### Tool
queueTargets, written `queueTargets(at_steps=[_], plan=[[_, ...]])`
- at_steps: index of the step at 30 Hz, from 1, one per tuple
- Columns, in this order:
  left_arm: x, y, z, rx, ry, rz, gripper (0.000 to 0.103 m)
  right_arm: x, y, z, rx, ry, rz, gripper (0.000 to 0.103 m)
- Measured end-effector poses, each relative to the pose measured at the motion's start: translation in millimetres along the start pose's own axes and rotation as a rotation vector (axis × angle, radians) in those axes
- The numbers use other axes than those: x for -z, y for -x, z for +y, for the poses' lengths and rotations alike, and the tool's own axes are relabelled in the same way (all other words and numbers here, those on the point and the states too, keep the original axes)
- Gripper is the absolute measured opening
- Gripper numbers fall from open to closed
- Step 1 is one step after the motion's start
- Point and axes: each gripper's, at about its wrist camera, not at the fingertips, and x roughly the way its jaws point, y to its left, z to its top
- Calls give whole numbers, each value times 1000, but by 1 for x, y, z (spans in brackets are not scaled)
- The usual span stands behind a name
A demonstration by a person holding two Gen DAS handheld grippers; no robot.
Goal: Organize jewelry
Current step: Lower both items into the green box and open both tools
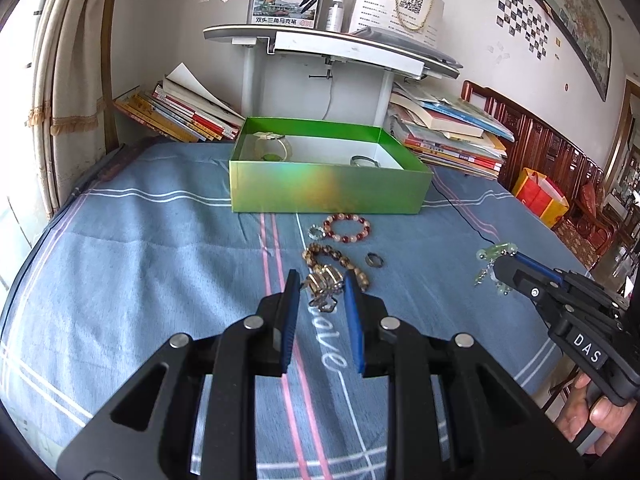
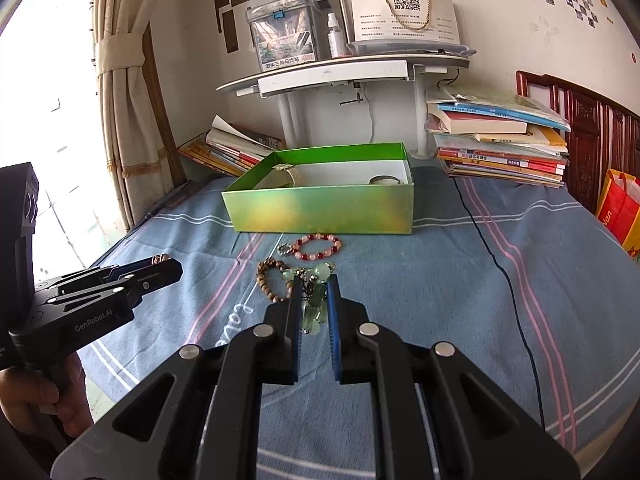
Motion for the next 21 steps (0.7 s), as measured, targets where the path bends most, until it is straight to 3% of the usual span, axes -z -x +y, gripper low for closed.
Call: queueTargets(at_steps=[4,11,16,21], plan=[[-19,-10,4,-1,0,-7,22,-14,-12,-4,5,8,-5,12],[-83,-43,18,-22,-4,-40,22,-65,-46,-18,25,28,-43,12],[-136,-93,33,-58,2,-24,22,-106,-98,-43,27,-8,-12,12],[-161,-151,48,-99,7,35,22,-129,-149,-64,59,-34,13,12]])
